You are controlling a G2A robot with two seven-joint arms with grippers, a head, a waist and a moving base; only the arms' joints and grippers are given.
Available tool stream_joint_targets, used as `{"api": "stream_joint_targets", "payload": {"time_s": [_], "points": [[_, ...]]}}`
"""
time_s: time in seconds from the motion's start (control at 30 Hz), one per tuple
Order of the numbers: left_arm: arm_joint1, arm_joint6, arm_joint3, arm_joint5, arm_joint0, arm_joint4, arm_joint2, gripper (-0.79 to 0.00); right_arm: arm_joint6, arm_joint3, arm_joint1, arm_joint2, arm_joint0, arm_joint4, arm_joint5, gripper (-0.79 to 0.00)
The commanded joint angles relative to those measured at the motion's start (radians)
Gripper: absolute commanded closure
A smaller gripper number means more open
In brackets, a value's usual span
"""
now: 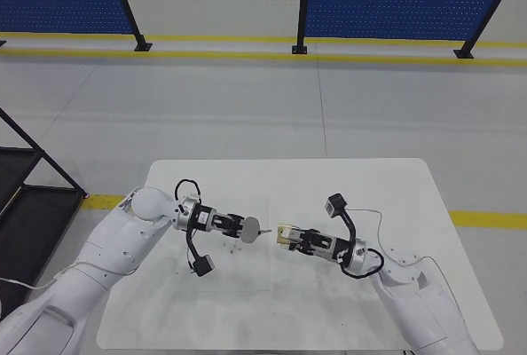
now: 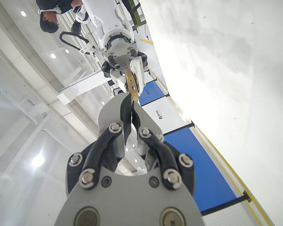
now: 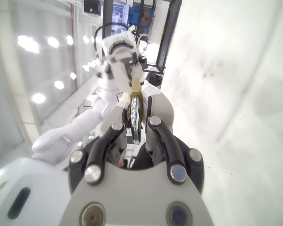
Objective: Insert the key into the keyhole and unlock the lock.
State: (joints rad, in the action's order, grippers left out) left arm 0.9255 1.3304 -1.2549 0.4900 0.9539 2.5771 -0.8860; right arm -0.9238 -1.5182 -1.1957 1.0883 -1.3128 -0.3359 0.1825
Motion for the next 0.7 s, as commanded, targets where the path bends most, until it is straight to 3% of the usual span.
{"api": "stream_joint_targets", "payload": {"time_s": [0.0, 0.67], "points": [[-0.005, -0.001, -0.002, 0.001, -0.002, -0.006, 0.009, 0.000, -0.017, 0.010, -0.001, -0.003, 0.009, -0.028, -0.010, 0.000], [-0.036, -0.008, -0.015, 0.008, -0.034, -0.072, 0.089, 0.000, 0.001, 0.031, -0.003, -0.029, 0.034, -0.018, 0.023, 0.000]]}}
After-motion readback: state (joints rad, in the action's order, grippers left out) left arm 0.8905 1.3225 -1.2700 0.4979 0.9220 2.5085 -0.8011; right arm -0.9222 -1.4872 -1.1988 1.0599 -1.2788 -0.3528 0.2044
